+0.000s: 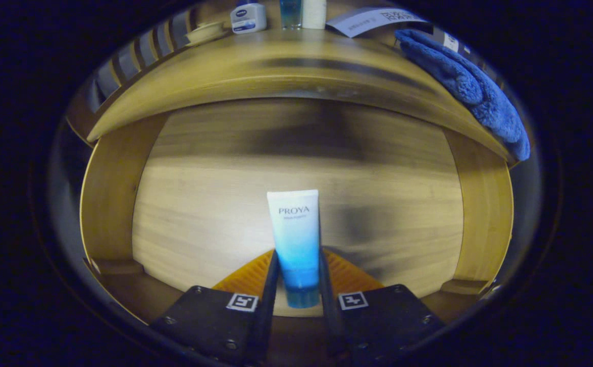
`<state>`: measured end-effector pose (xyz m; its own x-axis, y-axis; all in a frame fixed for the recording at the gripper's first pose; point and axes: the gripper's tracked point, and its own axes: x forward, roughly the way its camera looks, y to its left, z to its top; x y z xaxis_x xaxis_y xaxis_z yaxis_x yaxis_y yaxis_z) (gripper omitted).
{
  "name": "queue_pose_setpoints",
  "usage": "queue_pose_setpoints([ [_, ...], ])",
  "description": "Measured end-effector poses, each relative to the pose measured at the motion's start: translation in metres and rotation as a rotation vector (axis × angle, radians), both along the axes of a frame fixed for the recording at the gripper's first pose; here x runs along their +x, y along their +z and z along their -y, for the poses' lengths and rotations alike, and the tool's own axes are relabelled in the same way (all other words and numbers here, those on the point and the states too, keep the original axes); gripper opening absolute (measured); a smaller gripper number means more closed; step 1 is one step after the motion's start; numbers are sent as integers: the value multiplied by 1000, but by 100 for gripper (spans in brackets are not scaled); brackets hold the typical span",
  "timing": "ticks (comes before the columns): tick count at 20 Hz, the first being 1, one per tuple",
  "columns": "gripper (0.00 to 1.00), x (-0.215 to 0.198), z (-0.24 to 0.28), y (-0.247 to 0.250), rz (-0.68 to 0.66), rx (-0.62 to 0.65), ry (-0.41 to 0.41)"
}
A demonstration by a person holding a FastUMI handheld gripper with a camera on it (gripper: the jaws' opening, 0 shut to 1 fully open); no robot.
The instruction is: Pull open the drawer, take out the items inside it, and place them on the countertop above the cabinet.
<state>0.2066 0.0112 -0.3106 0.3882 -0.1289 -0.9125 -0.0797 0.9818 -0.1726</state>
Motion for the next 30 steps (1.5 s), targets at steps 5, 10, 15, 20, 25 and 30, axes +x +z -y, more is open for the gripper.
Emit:
queue_pose_setpoints([
  [5,38,6,-8,21,153,87,35],
  [10,38,15,-5,73,398,186,72],
  [15,37,5,-17,130,625,195,143],
  [20,37,18,-39,191,766,192,187],
  [25,37,70,-45,224,821,180,164],
  [30,37,134,-37,212,796,178,66],
])
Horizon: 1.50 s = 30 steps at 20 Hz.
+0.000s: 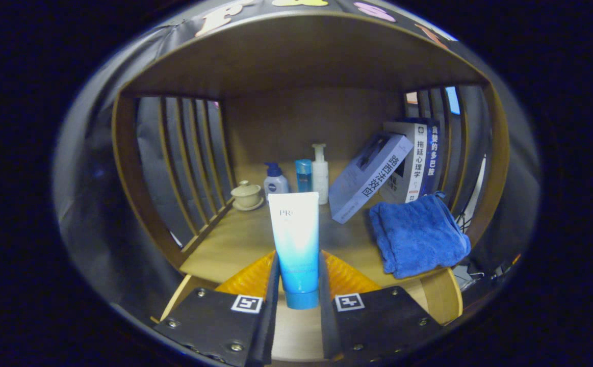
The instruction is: Pull open the drawer, take out the items inside it, and place them on the countertop above the cabinet.
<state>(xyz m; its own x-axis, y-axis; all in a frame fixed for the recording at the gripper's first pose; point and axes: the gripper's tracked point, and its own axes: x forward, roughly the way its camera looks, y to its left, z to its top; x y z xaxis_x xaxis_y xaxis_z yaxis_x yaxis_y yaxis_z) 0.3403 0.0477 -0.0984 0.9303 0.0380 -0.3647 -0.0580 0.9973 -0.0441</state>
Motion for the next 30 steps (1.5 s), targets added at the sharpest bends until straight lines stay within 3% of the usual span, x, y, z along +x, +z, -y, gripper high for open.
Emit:
queue_pose_setpoints([
  [6,38,52,14,-39,-53,-3,-89],
  [13,37,69,7,-65,-86,12,-131],
  [16,44,62,2,-64,-91,32,-123],
  [21,95,20,-7,-45,-56,50,-110],
  [23,100,-2,-9,-39,-45,52,-98],
  [30,100,-91,-11,-11,22,25,-50],
])
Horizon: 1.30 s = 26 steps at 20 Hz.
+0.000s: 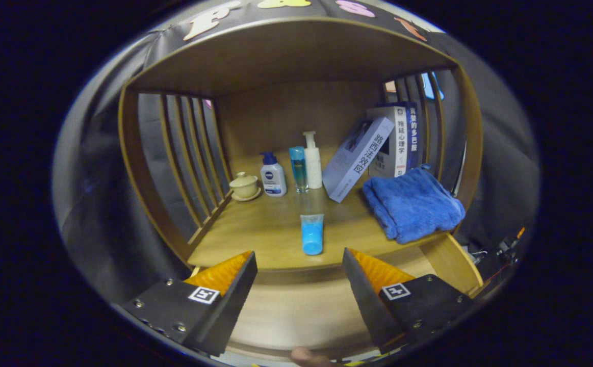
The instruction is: Pull open the drawer, take out the items inside it, and place them on the countertop above the cabinet.
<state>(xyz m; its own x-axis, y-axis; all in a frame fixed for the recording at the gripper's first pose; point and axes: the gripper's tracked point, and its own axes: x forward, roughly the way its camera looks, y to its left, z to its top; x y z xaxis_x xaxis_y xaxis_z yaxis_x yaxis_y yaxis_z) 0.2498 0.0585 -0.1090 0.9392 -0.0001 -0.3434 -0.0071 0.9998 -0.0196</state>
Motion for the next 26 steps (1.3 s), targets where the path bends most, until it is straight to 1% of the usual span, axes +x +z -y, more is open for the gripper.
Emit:
queue_pose_setpoints([
  [2,100,-28,1,2,19,-35,26],
  [7,99,-89,12,3,110,-68,40],
  [10,100,-116,27,-5,170,-83,20],
  [12,100,-131,31,-18,200,-84,21],
  [14,100,-141,40,-33,228,-86,5],
  [16,100,-146,41,-45,268,-80,16],
  [18,99,-149,45,-59,295,-100,18],
  [21,100,-150,45,-87,287,-97,24],
  [26,100,-144,53,-119,259,-86,4],
])
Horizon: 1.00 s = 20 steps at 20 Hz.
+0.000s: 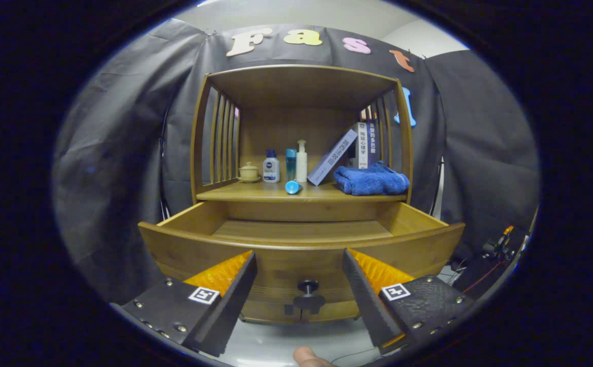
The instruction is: Pull open the drawer, take out the items inside it, and place them on the countertop above the cabinet.
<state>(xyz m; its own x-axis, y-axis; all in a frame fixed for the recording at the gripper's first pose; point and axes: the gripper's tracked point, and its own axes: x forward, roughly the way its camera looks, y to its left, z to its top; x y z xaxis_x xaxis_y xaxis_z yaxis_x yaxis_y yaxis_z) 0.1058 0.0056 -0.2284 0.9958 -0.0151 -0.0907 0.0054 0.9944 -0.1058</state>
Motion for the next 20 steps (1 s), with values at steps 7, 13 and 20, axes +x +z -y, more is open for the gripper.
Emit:
queue_pose_setpoints([
  [7,100,24,1,-23,19,32,-1],
  [13,99,28,-7,-25,87,32,17],
  [20,99,66,-14,-22,116,23,31],
])
